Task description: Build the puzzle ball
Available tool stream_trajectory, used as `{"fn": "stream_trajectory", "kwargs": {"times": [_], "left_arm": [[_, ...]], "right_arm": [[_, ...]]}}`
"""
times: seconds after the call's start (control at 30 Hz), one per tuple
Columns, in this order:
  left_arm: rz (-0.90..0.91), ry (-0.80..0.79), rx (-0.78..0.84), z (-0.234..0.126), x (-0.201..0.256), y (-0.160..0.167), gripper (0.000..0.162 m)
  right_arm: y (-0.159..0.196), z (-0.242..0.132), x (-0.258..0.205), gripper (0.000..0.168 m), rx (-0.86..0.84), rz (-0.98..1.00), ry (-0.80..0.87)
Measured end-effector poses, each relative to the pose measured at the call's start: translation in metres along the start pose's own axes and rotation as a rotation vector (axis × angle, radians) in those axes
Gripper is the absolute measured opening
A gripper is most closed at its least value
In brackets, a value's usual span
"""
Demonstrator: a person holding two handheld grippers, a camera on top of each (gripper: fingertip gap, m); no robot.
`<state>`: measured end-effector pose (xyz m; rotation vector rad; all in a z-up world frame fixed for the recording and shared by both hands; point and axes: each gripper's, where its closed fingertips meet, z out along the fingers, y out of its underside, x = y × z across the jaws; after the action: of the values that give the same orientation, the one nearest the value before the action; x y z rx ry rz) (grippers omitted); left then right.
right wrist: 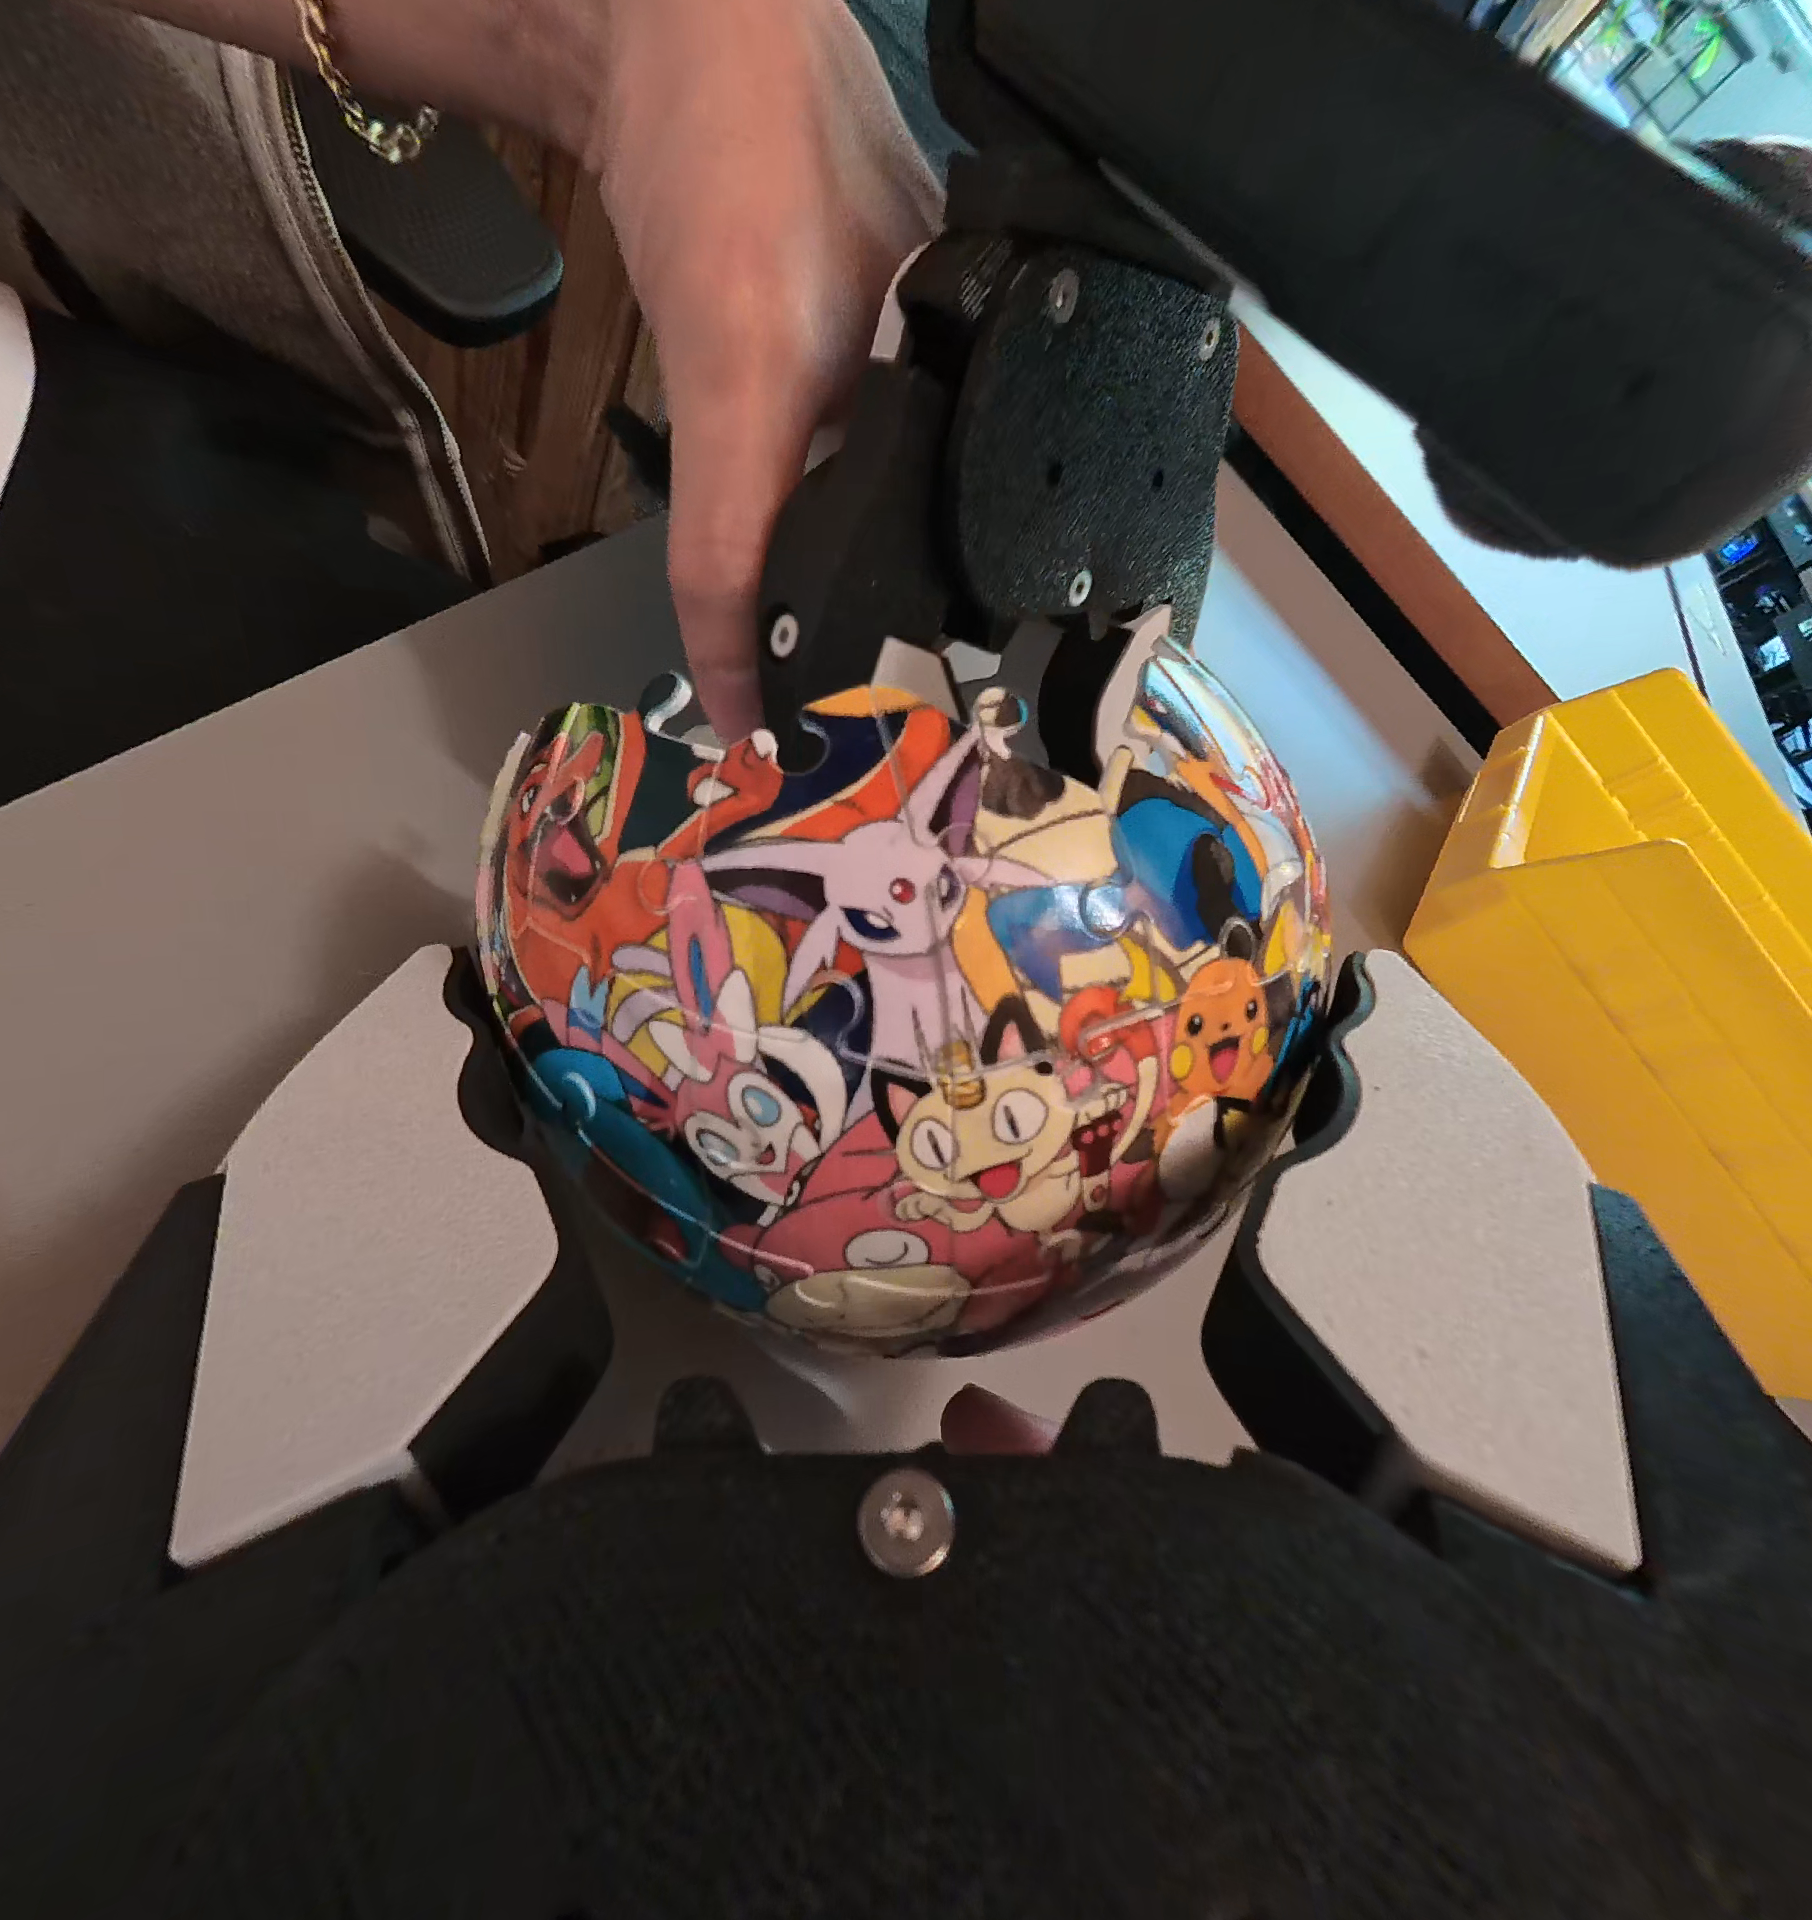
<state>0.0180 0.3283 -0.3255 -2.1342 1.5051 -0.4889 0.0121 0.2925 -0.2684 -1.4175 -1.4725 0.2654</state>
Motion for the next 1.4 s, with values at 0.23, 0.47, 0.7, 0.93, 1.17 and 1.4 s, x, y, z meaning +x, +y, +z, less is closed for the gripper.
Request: {"fn": "stream_trajectory", "kwargs": {"times": [0.23, 0.47, 0.7, 0.93, 1.17, 1.4], "left_arm": [[-0.009, 0.361, 0.150, -0.042, 0.022, -0.003, 0.055], [0.195, 0.515, 0.239, -0.043, 0.045, 0.005, 0.000], [0.612, 0.326, 0.323, -0.019, 0.052, -0.003, 0.000], [0.760, 0.324, 0.334, -0.012, 0.052, -0.007, 0.000], [0.879, 0.305, 0.283, 0.000, 0.049, -0.001, 0.000], [0.986, 0.302, 0.267, 0.002, 0.051, 0.001, 0.000]], "right_arm": [[0.002, -0.002, -0.001, 0.146, -0.025, -0.020, -0.001], [-0.001, 0.001, -0.001, 0.146, -0.012, -0.023, -0.008], [0.001, -0.002, 0.000, 0.146, 0.016, 0.016, -0.011], [0.001, -0.001, 0.000, 0.146, 0.020, 0.010, -0.016], [0.002, -0.002, 0.001, 0.146, 0.027, 0.021, -0.016], [0.001, -0.002, 0.000, 0.146, 0.036, 0.022, -0.018]]}}
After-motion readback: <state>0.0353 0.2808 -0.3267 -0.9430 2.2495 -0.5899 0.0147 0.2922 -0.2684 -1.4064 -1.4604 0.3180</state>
